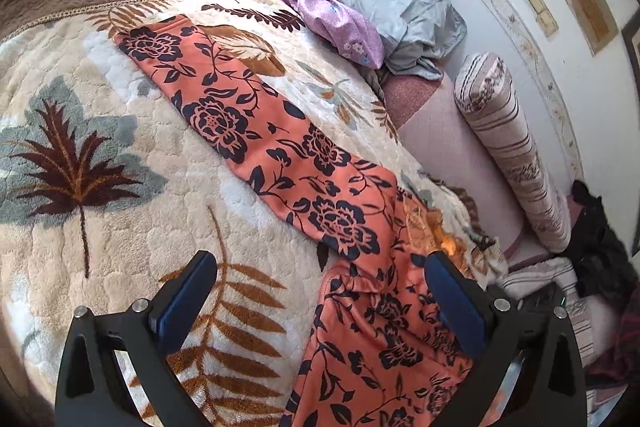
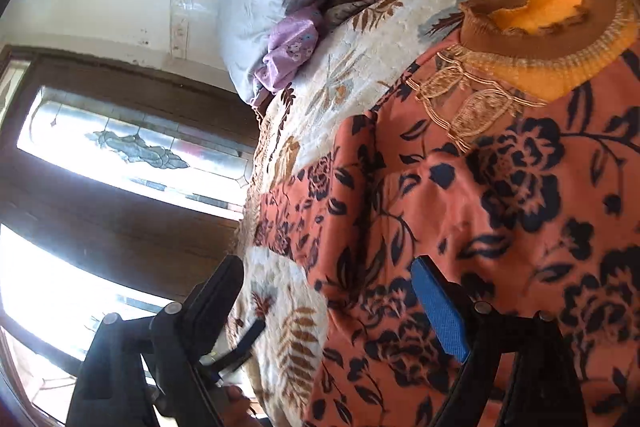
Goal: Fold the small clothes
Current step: 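Move the left tool to the other sleeve cuff, then grasp the other sleeve cuff with the left tool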
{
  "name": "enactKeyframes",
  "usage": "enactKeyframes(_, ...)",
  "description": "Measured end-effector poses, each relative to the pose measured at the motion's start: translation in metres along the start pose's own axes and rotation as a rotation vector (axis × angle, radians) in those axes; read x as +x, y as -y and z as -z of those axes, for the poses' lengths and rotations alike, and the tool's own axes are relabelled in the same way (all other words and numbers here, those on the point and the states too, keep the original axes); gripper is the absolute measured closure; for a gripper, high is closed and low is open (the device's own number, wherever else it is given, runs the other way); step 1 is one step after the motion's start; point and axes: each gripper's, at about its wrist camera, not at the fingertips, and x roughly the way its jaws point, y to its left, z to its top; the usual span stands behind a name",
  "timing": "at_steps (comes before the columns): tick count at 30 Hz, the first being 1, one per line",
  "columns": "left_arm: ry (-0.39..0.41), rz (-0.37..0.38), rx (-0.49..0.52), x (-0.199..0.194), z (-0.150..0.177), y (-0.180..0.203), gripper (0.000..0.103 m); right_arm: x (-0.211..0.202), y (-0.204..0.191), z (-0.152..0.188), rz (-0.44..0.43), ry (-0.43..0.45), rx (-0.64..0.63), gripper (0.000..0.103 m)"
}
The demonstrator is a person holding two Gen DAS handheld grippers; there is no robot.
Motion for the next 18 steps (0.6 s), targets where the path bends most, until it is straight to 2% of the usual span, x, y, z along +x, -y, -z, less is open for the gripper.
enactKeyframes(3,0.045,0.072,-0.111,-0.012,-0.031,-0.019,0.0,-0.027,0.026,0.038,0.033,-0.013,-0.025,0.015)
enactKeyframes(5,0.084,0.055,-0.146,-0.011,-0.059,-0.035,0.0,-0.04,0.053,0.056,0.058,-0.005,-0.005,0.018)
enactKeyframes(6,0.082,0.04,-0.17,-0.005,-0.074,-0.046,0.0,-0.047,0.063,0.06,0.003,0.024,-0.013,0.018)
enactKeyframes(8,0.058,0.008,-0.233,0.012,-0.098,-0.067,0.0,-0.058,0.067,0.064,-0.062,0.068,-0.018,0.018)
enactKeyframes(10,0.026,-0.009,-0.278,0.031,-0.117,-0.088,0.0,-0.055,0.069,0.064,-0.05,0.074,-0.014,0.018)
enactKeyframes(14,0.006,-0.074,-0.371,0.058,-0.135,-0.121,0.001,-0.048,0.061,0.067,-0.007,0.083,-0.071,0.018)
enactKeyframes(18,0.021,-0.083,-0.35,0.064,-0.146,-0.124,0.001,-0.05,0.065,0.066,-0.042,0.093,-0.062,0.018)
